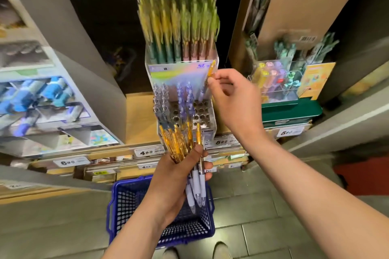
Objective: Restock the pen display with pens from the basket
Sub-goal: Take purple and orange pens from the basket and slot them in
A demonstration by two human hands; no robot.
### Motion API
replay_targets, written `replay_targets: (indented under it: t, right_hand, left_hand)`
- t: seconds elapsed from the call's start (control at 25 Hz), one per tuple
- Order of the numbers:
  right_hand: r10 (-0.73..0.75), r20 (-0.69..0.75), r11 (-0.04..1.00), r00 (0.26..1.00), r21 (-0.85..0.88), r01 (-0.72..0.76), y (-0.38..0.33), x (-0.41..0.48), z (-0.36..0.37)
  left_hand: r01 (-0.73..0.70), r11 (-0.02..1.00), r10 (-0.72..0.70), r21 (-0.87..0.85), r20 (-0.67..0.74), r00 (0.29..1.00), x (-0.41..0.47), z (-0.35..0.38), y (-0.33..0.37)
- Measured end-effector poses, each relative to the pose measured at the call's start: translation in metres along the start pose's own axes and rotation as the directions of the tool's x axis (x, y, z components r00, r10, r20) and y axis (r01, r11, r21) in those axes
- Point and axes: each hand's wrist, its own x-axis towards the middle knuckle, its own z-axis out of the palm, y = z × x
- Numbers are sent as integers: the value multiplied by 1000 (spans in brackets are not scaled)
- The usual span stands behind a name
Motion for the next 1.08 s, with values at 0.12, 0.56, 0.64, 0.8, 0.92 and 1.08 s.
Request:
replay_targets:
  t: [0.12, 0.56, 0.64, 0.8, 0.92, 1.08]
  right_hand:
    - [-66, 69, 986, 995, -145, 75, 9, -2, 5]
    - [94, 208, 934, 974, -356, -15, 17, -5, 12]
    - [229, 227, 942, 947, -297, -157, 13, -13, 3]
    - [412, 528, 850, 743, 71, -522, -7, -50, -33]
    - [432, 623, 809, 652, 51, -585, -16, -71, -40]
    - [484, 578, 720, 657, 162, -674, -14, -72, -31]
  left_hand:
    - [5, 1000, -5, 1, 21, 1000, 2, -1, 2]
    - [-13, 1000, 13, -1, 60, 998, 6, -1, -1]
    - [-15, 1000, 15, -1, 48, 999, 5, 1, -1]
    - [-22, 1000, 21, 16, 17, 1000, 3, 2, 2]
    - [-29, 999, 29, 34, 12, 1000, 1, 1, 7]
    - [-10, 999, 10, 48, -3, 1000, 2, 1, 8]
